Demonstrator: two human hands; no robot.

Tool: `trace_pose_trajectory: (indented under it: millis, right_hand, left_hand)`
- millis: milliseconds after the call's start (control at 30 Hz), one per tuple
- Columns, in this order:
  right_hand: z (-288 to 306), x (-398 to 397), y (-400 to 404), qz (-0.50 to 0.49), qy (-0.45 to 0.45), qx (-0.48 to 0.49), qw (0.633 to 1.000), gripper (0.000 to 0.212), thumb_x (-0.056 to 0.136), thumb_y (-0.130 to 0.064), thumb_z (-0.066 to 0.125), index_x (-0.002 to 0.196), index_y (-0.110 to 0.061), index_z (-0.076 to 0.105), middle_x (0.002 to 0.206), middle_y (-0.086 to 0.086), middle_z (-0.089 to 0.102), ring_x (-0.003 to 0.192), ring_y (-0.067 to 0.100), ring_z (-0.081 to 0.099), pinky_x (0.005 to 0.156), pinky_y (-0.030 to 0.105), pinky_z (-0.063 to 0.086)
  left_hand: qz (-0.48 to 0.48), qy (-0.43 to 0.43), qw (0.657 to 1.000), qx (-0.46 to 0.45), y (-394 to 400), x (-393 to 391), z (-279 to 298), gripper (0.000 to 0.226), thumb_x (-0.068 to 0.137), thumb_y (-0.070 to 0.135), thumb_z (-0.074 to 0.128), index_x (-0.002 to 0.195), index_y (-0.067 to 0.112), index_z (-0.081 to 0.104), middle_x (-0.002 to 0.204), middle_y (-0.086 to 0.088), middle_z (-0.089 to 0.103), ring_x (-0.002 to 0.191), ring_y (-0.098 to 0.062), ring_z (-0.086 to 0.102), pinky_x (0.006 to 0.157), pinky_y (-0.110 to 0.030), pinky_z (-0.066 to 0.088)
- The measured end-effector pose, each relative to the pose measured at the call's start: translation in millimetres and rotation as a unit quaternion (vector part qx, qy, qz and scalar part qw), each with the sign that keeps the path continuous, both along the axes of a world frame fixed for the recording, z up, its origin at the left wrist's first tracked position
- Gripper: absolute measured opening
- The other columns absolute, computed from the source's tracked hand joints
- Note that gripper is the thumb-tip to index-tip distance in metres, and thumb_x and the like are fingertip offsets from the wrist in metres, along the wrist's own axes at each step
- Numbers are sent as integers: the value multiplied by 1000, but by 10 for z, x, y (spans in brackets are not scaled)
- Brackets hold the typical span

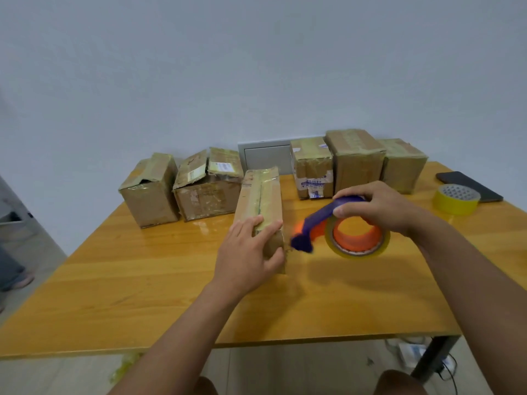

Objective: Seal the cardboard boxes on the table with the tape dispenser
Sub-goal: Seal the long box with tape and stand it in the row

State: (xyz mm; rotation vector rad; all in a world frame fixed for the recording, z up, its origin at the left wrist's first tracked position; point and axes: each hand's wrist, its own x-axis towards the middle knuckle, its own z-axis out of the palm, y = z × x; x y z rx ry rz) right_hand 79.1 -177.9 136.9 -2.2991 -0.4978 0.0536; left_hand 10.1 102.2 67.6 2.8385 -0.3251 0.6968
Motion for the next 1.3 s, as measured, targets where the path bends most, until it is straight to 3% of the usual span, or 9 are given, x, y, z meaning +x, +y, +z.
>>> trace_pose_trajectory:
  millis: [100,267,367,467,700,833,933,1100,1300]
  right_hand:
    - [-174,34,-89,-33,4,-139,990,51,68,-65,73,109,-37,62,107,-9,61,94,10,55,71,26,45]
    - [-446,-117,-144,-176,-93,177,964,43,77,-39,81,114,-24,66,106,-1,64,90,6,57,71,21,43]
    - [-513,-138,-22,-194,-106,216,951,42,80,-30,78,119,-20,65,107,0,62,91,6,57,71,20,43]
    - [-563,-164,81,-208,-102,257,938,42,81,-29,78,119,-18,64,108,1,62,91,6,57,70,19,43]
    - [-591,-149,197,-227,-113,310,916,42,81,-28,79,119,-19,65,108,-3,63,93,6,59,71,16,45]
    - [-411,-112,373,-226,-132,381,887,41,79,-29,80,117,-21,65,105,-7,64,90,2,60,72,14,48]
    - [-233,-72,588,-203,-140,401,882,40,82,-27,78,119,-20,64,105,-9,63,90,1,60,71,12,49]
    - [16,4,1009,-162,-145,403,889,42,76,-38,78,114,-28,62,106,-12,63,98,8,62,81,25,54]
    - [40,68,1364,-146,-155,358,909,53,79,-43,77,124,-21,60,112,-10,61,104,9,59,87,28,55]
  left_hand:
    - [-5,11,1000,-28,10,-13,27,56,86,62,38,139,47,45,143,4,45,133,-17,36,106,-36,35]
    - [38,28,981,-186,-189,107,45,54,87,76,37,113,40,67,112,11,52,114,-12,43,95,-28,32]
    - [102,-21,973,-208,-368,179,14,46,84,75,46,91,35,66,97,9,51,100,-12,41,104,-36,32]
    - [131,-74,967,-204,-506,220,-15,21,85,47,65,82,27,62,92,3,50,95,-19,42,112,-50,29]
    - [83,-112,982,-124,-346,174,-125,24,84,46,71,98,28,69,102,-2,62,102,-23,55,96,-40,40]
    - [46,-81,993,-74,-222,112,-20,50,91,68,42,118,35,66,117,5,65,114,-15,55,98,-31,34]
    - [6,-70,993,-97,-43,118,32,45,100,55,34,123,31,65,122,11,66,116,-8,53,88,-22,25]
    - [-53,-122,984,-115,80,253,-95,33,98,43,48,108,25,73,109,9,71,103,-13,59,79,-24,27]
    - [-57,-185,976,-97,66,326,-309,36,95,47,51,112,21,70,114,4,67,106,-16,55,90,-33,36]
